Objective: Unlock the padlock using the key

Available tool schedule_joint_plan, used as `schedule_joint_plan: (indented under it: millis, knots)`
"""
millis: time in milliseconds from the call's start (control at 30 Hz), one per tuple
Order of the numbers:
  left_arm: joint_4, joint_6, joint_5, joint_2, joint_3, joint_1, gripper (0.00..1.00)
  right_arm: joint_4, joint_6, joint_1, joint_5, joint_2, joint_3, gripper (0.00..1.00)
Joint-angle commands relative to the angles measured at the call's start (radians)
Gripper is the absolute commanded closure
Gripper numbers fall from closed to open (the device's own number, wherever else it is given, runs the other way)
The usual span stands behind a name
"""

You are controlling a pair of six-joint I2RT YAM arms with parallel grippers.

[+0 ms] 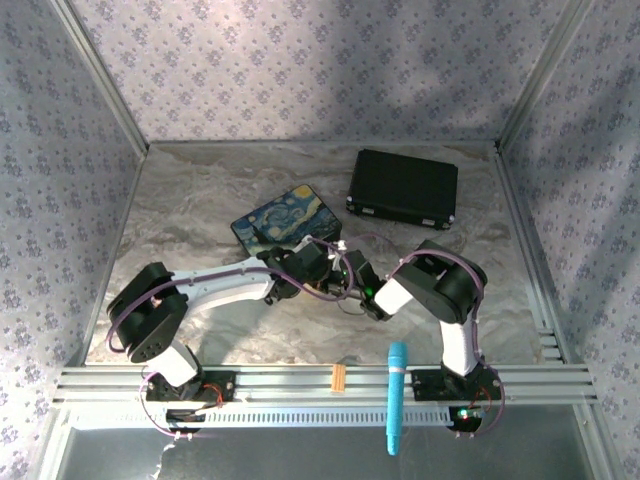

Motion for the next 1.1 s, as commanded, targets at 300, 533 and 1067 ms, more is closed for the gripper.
schedule_joint_plan:
  millis: [300, 533, 1067]
  knots:
    - [-0.12, -0.037, 0.082, 0.036, -0.066, -0.006, 0.58, 0.063, 0.028, -0.074, 0.014, -0.062, 0.002, 0.98]
    - [-0.12, -0.071, 0.037, 0.007, -0.059, 0.005, 0.54, -0.065, 0.036, -0.086, -0.057, -0.062, 0.001, 0.98]
    - [-0.075, -0.126, -0.052, -0.05, 0.003, 0.197, 0.22, -1.046, -0.38, -0.168, -0.318, -0.211, 0.093, 0.97]
